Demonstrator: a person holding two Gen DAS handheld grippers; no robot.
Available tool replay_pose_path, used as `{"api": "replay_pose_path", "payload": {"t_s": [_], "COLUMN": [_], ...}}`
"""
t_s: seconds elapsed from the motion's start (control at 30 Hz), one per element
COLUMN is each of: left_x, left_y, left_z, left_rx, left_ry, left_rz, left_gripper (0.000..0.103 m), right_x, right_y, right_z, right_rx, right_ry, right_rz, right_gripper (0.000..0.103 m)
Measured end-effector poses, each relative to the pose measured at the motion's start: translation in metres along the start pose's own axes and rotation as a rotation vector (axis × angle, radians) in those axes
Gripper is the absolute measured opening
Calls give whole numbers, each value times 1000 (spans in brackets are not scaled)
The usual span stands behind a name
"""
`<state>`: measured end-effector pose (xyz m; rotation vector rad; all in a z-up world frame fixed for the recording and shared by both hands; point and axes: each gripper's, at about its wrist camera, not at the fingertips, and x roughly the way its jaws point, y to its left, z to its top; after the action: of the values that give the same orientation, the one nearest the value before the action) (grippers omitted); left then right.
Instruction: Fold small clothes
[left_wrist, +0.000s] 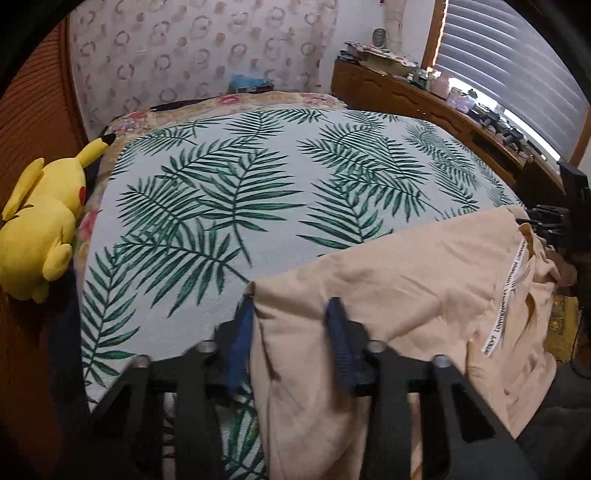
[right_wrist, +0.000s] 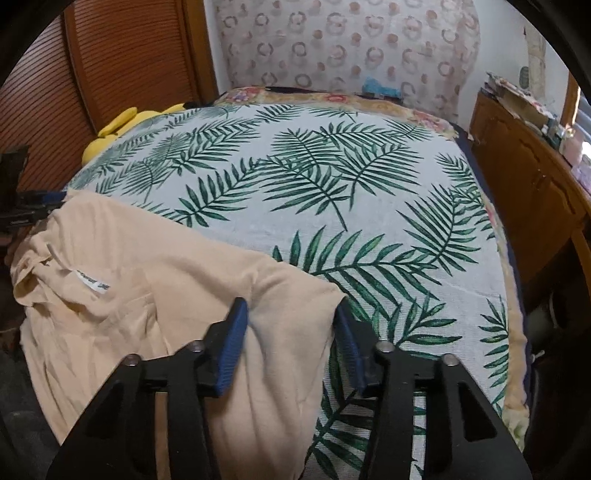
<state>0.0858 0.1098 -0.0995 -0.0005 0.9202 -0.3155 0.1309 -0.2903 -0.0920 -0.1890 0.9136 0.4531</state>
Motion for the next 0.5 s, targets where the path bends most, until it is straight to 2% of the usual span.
{"api": "replay_pose_path", "payload": {"t_s": [0.07,0.13,0.23,0.3,0.5], "left_x": [-3,-14,-54,-86,-177], "left_y": [-4,-12,-30,-38,-56], "left_z": [0,-1,-3,-5,-8], "left_rx": [8,26,31,22,10], "left_ry": [-1,-32,-137,-218,-418], "left_rz": [-7,-8,-17,-22,-53], "left_gripper": [8,5,4,4,3], "right_x": [-1,-1,-7,-19,-102], "right_y": [5,10,13,17,31], "right_z": [-1,-3,-6,-10,-12], "right_rx": [-17,-30,-18,-19,11], "right_ry": [-8,-10,-15,-49,-255], "right_rz": [22,49,80,96,126], "right_gripper": [24,11,8,7,6]}}
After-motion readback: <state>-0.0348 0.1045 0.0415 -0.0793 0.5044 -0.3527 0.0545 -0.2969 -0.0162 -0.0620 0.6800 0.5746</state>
